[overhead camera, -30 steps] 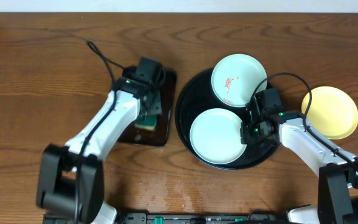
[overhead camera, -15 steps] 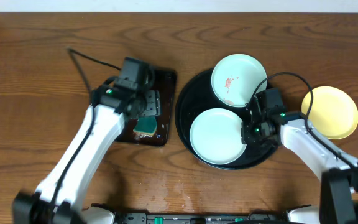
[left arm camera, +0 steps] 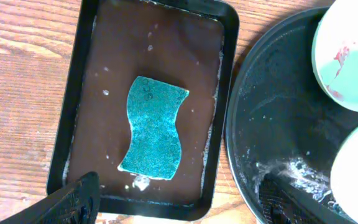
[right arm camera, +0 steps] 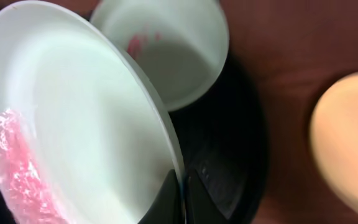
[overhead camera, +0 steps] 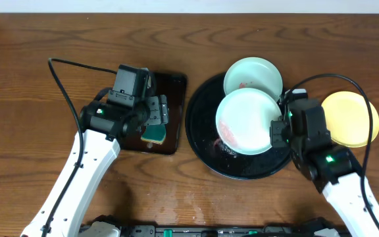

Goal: Clean dirty plates on tray and stack at the side
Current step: 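Lift the cleaned green plate's edge up with the right gripper, then hold the green plate tilted upright over the round tray, right gripper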

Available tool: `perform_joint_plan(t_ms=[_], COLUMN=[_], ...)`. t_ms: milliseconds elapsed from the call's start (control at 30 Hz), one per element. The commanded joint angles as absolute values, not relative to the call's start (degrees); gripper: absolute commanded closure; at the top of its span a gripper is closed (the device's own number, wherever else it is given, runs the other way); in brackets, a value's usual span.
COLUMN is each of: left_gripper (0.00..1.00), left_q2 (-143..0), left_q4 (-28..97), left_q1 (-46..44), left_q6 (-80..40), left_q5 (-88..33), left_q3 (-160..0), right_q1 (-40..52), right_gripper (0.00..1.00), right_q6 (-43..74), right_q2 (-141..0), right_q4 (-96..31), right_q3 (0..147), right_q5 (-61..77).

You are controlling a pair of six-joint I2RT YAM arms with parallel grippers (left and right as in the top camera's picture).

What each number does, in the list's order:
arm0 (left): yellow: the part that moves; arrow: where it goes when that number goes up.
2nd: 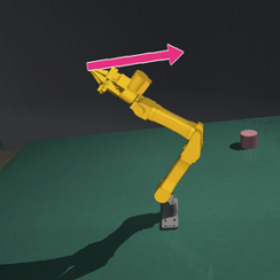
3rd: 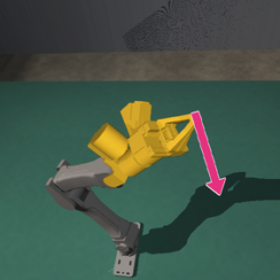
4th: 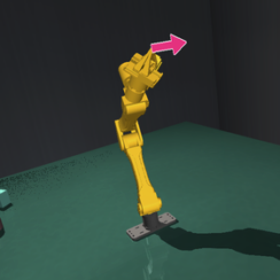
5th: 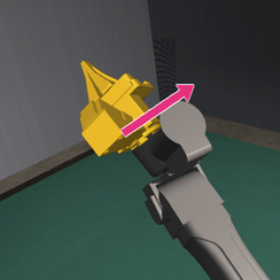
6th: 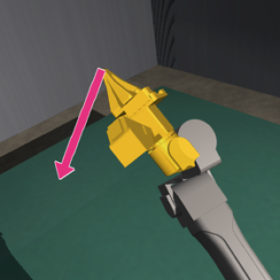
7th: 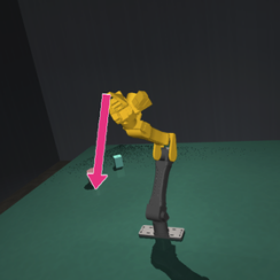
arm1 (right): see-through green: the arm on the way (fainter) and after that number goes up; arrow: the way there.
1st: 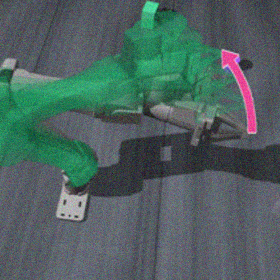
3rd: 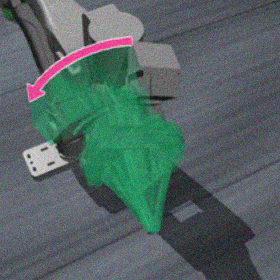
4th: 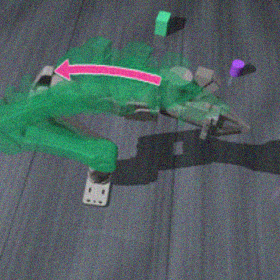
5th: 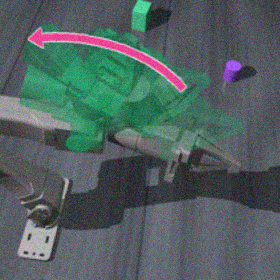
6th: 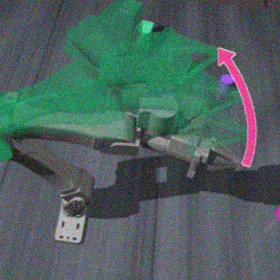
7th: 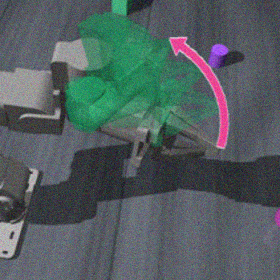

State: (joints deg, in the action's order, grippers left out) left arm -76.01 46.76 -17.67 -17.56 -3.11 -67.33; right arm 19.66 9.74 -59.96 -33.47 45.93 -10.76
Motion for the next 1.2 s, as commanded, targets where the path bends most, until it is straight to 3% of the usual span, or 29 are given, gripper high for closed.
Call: perform_joint_plan(t_ms=[0, 267, 867, 1167], left_gripper=[0.18, 0.18, 0.18, 0.18], left_q2=[-75.96, -75.96, -75.96, -75.96], left_q4=[47.11, 47.11, 47.11, 47.11], left_q1=[-17.43, -17.43, -17.43, -17.43], left_q6=[-16.95, -16.95, -16.97, -16.97], left_q5=[-3.66, -3.68, -3.66, -3.66], left_q3=[-68.71, -68.71, -68.71, -68.71], right_q1=[22.68, 30.79, 54.46, 60.73], right_gripper=[0.99, 0.99, 0.99, 0.99], right_q6=[6.42, -1.04, -2.94, -8.03], right_q2=[-59.0, -59.37, -59.75, -60.01], right_q4=[-32.38, -27.64, -29.78, -29.78], right_q3=[47.24, 47.24, 47.24, 47.24], right_q5=[-19.75, -29.74, -59.75, -67.53])
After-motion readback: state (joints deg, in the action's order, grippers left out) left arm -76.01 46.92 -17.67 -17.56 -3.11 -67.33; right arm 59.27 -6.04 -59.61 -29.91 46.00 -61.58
